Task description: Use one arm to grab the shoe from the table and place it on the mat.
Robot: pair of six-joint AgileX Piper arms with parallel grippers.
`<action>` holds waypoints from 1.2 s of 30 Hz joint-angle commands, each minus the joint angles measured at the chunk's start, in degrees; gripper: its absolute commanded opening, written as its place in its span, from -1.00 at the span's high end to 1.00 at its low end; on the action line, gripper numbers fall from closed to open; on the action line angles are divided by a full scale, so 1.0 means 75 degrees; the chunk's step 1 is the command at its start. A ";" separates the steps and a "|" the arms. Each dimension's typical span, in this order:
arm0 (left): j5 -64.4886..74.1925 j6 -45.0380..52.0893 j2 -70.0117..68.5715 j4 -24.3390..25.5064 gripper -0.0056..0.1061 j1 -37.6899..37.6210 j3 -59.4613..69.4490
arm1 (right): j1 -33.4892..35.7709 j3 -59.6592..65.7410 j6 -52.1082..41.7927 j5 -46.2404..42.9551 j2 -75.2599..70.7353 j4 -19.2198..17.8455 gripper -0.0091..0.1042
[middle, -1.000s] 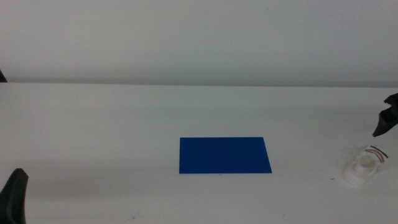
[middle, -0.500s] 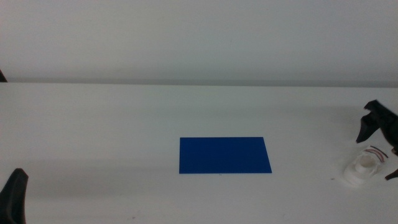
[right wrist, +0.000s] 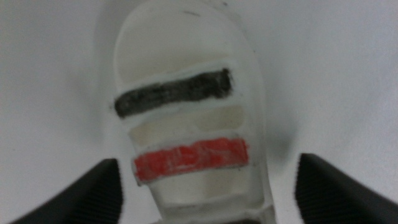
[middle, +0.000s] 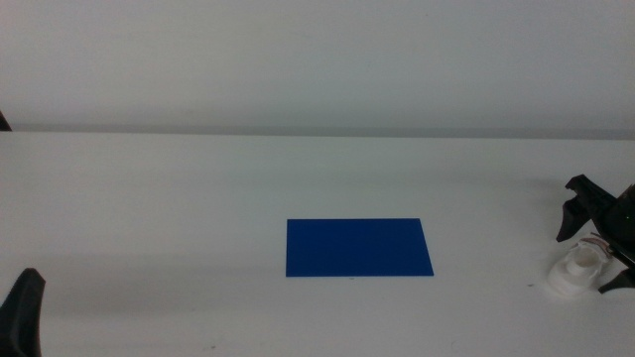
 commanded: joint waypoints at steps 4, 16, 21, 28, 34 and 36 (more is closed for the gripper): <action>-0.0137 -0.0043 -0.0313 -0.0004 -0.78 -0.0032 0.0325 | -0.0029 -0.0051 -0.0314 -0.0037 0.0000 -0.0197 0.27; -0.0137 -0.0043 -0.0313 -0.0004 -0.78 -0.0032 0.0325 | 0.1926 -0.1748 0.1125 0.1855 -0.0291 -0.0669 0.88; -0.0137 -0.0043 -0.0313 -0.0004 -0.78 -0.0032 0.0325 | 0.3343 -0.3309 0.1686 0.2095 0.0321 -0.0259 0.88; -0.0137 -0.0043 -0.0313 -0.0004 -0.78 -0.0032 0.0325 | 0.4852 -0.5142 0.2443 0.2766 0.1744 -0.0157 0.88; -0.0137 -0.0043 -0.0313 -0.0004 -0.78 -0.0032 0.0325 | 0.5362 -0.5708 0.2466 0.3098 0.2455 -0.0102 0.88; -0.0137 -0.0043 -0.0313 -0.0004 -0.78 -0.0032 0.0325 | 0.5376 -0.5708 0.2417 0.3042 0.2533 -0.0045 0.88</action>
